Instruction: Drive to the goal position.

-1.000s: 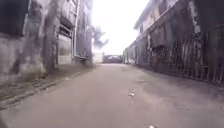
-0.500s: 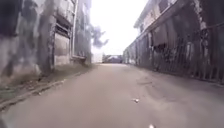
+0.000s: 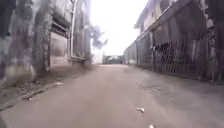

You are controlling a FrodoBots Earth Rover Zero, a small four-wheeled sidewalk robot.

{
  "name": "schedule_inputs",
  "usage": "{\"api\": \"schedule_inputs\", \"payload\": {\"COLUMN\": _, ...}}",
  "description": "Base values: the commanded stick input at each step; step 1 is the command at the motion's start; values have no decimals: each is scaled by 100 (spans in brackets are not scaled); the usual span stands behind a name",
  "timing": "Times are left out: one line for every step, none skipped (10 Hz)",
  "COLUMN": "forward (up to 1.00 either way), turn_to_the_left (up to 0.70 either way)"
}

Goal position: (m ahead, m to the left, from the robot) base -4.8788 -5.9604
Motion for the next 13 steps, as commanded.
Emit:
{"api": "schedule_inputs", "payload": {"forward": 50, "turn_to_the_left": 0}}
{"api": "schedule_inputs", "payload": {"forward": 50, "turn_to_the_left": 0}}
{"api": "schedule_inputs", "payload": {"forward": 50, "turn_to_the_left": 0}}
{"api": "schedule_inputs", "payload": {"forward": 50, "turn_to_the_left": 0}}
{"api": "schedule_inputs", "payload": {"forward": 50, "turn_to_the_left": 0}}
{"api": "schedule_inputs", "payload": {"forward": 50, "turn_to_the_left": 0}}
{"api": "schedule_inputs", "payload": {"forward": 50, "turn_to_the_left": 0}}
{"api": "schedule_inputs", "payload": {"forward": 50, "turn_to_the_left": 0}}
{"api": "schedule_inputs", "payload": {"forward": 50, "turn_to_the_left": 0}}
{"api": "schedule_inputs", "payload": {"forward": 50, "turn_to_the_left": 0}}
{"api": "schedule_inputs", "payload": {"forward": 50, "turn_to_the_left": 0}}
{"api": "schedule_inputs", "payload": {"forward": 50, "turn_to_the_left": 0}}
{"api": "schedule_inputs", "payload": {"forward": 50, "turn_to_the_left": 0}}
